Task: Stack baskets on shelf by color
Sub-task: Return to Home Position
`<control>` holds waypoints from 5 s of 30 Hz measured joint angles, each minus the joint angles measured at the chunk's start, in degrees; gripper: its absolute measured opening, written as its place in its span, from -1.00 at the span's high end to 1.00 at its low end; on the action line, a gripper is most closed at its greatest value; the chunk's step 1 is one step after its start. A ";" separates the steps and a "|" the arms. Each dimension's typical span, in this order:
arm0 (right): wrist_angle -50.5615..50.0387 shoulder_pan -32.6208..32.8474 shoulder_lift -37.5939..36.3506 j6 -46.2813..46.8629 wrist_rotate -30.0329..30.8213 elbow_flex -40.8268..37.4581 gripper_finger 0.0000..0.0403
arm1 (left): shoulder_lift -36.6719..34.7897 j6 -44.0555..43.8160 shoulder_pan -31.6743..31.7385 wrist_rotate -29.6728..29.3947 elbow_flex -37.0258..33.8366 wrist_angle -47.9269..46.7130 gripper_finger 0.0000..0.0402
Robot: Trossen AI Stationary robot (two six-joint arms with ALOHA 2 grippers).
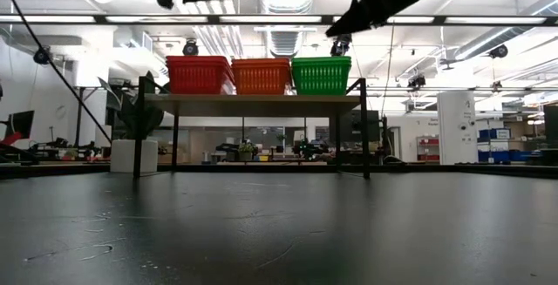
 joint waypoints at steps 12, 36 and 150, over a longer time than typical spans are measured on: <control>-14.16 -5.56 4.93 7.01 -6.01 6.23 0.96 | -2.00 5.62 3.15 0.07 -1.34 0.07 0.43; -22.71 -5.23 1.35 11.30 0.51 6.68 0.96 | -4.99 7.49 3.15 0.09 -2.89 0.61 0.43; -25.84 6.22 0.19 5.38 -3.20 0.90 0.96 | 31.01 -19.96 8.76 7.70 46.98 -65.70 1.00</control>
